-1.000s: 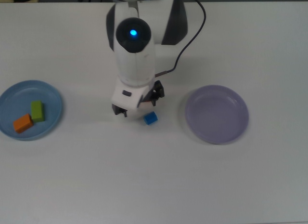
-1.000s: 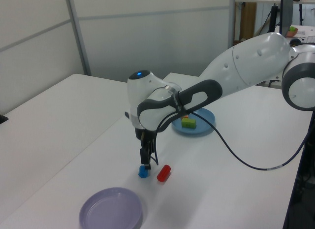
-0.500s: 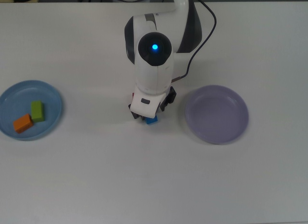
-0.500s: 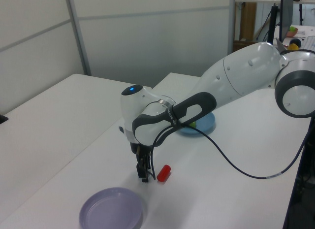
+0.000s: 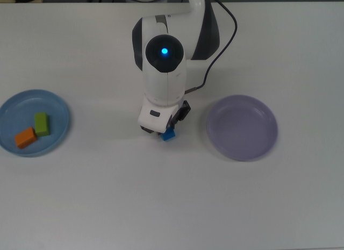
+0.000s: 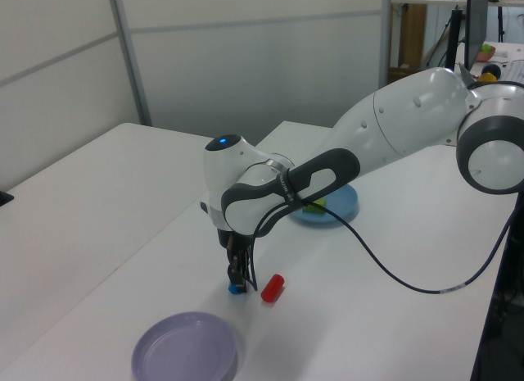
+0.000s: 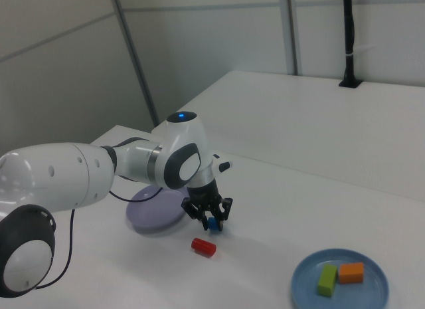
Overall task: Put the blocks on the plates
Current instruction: 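Carry the blue block onto the lavender plate and release it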
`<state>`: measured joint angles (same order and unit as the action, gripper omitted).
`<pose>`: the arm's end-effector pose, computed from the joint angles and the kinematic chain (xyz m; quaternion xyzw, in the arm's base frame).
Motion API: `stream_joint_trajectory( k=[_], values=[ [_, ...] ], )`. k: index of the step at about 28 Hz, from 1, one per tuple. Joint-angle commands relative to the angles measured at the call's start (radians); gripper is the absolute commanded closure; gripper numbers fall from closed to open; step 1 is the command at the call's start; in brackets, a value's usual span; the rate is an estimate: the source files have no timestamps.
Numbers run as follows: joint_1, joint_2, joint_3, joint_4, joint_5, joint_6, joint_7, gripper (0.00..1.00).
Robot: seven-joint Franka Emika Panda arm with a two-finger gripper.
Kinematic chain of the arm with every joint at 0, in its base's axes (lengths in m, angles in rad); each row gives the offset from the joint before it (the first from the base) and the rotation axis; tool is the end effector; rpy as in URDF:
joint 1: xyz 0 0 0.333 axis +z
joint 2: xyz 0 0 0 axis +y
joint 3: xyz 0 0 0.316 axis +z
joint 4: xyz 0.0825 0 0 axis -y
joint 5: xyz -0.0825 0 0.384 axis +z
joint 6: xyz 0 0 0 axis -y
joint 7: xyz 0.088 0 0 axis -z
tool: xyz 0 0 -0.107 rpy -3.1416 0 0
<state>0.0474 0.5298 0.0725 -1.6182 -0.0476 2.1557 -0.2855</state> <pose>0.6826 0.0740 0.3180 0.9779 0.2092 0.0045 0.0020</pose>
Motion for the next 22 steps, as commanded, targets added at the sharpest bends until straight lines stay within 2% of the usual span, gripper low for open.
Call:
stream_joint_trajectory(
  k=[1,5,6,7,10,15,19,22],
  values=[
    [0.006,-0.039,0.001,0.001,0.021,0.012,0.012,1.00],
    [0.015,-0.089,0.024,0.001,0.063,0.006,0.015,1.00],
    [0.019,-0.096,0.035,0.003,0.066,-0.002,0.019,1.00],
    [0.026,-0.100,0.064,0.006,0.066,-0.017,0.037,1.00],
    [0.048,-0.100,0.095,0.020,0.052,-0.022,0.090,1.00],
    [0.126,-0.085,0.096,0.026,0.002,-0.022,0.161,0.99],
    [0.163,-0.036,0.095,0.029,-0.034,-0.008,0.224,0.96],
    [0.167,0.025,0.093,0.099,-0.070,-0.008,0.264,0.95]
  ],
)
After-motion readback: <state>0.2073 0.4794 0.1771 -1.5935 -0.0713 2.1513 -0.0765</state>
